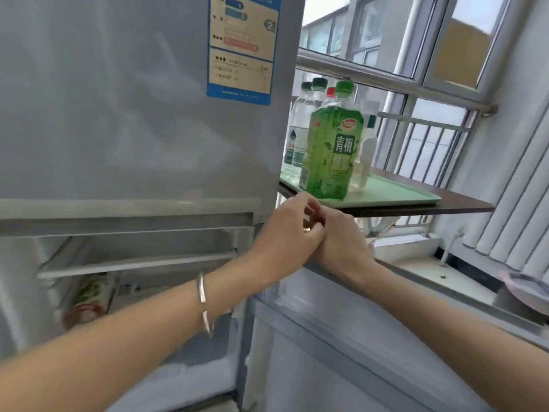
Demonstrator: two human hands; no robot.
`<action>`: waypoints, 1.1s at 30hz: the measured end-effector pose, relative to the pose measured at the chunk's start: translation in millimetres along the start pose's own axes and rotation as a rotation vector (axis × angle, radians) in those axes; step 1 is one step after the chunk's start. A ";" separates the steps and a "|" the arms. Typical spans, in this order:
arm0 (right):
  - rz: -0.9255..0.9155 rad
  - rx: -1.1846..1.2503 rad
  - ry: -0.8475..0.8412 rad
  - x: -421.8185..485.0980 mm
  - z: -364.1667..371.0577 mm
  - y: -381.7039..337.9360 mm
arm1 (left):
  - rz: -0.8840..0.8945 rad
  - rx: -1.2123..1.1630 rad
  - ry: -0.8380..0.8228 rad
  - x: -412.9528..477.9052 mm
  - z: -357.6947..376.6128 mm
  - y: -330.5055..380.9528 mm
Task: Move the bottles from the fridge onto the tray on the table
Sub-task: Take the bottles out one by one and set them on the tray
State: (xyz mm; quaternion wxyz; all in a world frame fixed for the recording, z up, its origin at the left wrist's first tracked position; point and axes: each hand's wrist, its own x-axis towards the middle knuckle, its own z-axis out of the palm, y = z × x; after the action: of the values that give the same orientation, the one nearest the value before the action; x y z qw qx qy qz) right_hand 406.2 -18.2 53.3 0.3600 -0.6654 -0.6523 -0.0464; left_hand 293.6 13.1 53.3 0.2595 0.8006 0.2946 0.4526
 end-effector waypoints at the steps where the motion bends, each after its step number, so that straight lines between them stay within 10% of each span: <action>1: -0.013 0.012 -0.035 -3.4 15.6 -9.4 | -0.028 0.011 0.004 -10.6 -10.9 -11.9; 15: 0.021 0.088 -0.591 -34.3 265.9 -94.9 | -0.521 0.310 -0.021 -125.0 -105.9 -219.5; 27: 0.133 -0.001 -0.673 -39.3 407.1 -100.0 | -0.953 0.577 0.127 -166.4 -124.4 -361.3; 33: 0.160 0.008 -0.689 -50.8 411.4 -82.9 | -1.165 0.152 0.240 -160.6 -104.4 -400.2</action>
State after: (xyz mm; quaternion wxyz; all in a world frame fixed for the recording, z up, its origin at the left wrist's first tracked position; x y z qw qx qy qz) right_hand 156.4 152.3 -242.0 0.1242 -0.6894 -0.6816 0.2117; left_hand 40.3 191.9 -264.0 0.3719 0.4668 0.7439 0.3006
